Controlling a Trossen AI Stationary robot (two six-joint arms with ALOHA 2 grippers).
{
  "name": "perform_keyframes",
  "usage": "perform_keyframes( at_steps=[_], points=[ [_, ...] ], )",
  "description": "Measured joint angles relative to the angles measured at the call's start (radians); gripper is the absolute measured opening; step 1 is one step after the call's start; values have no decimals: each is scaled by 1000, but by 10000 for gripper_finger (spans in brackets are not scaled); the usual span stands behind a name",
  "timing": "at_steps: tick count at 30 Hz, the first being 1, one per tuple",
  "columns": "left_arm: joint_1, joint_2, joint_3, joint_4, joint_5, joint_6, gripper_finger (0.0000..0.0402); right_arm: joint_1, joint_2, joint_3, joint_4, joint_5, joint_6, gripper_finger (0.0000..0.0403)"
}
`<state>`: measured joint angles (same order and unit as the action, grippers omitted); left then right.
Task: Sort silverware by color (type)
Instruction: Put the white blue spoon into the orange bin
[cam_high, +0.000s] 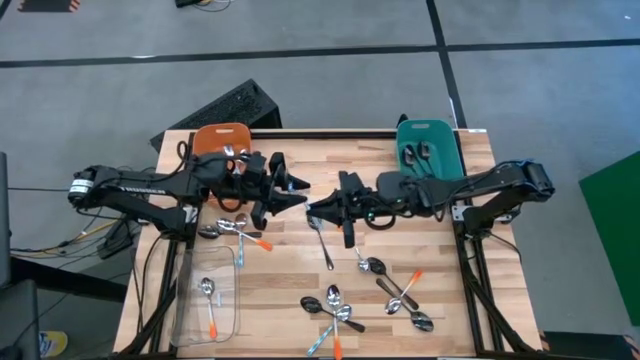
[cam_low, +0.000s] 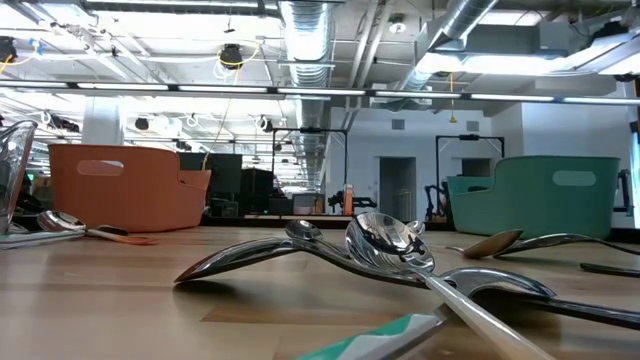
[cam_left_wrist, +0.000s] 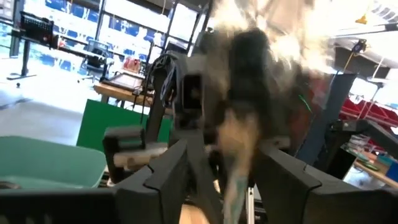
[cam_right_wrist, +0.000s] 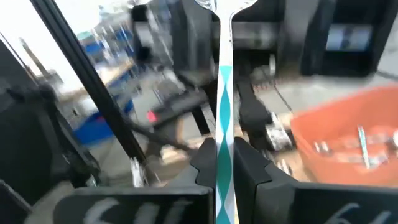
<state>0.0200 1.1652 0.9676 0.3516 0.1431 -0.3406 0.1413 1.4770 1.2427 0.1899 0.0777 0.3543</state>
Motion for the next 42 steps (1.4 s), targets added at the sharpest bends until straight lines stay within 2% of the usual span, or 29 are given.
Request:
perform_keyframes(
  at_steps=[3,6,9,13,15,19,26,30,33,36,39,42],
  points=[
    [0,1,-1,-10,2,3,171,7,7,-5,1,2,-13,36],
    [0,0,0,-23,-17,-7,156,6,12,-1,37,9,-37,36],
    [2,-1,0,-51,-38,-8,115,5,12,-4,48,8,-62,36],
    [16,-18,0,-78,-35,-8,33,-11,12,-4,48,14,-71,39],
    [23,-28,0,-94,-33,-8,13,-20,12,-4,50,10,-64,49],
    [30,-64,0,-167,-65,-12,13,-39,12,-4,51,3,-49,82],
    [32,-143,0,-417,-229,-36,7,-88,-3,-3,-19,9,30,142],
    [31,-184,0,-592,-296,-117,6,-137,-11,-2,-141,24,70,151],
    [32,-203,0,-718,-307,-164,6,-175,-23,-4,-224,25,68,149],
    [31,-217,0,-829,-308,-275,9,-221,-50,-4,-320,22,21,143],
    [27,-240,-1,-948,-308,-451,10,-283,-56,-3,-331,20,-63,139],
    [4,-260,0,-1063,-306,-593,11,-363,-68,-4,-320,-66,-160,137]
  ],
)
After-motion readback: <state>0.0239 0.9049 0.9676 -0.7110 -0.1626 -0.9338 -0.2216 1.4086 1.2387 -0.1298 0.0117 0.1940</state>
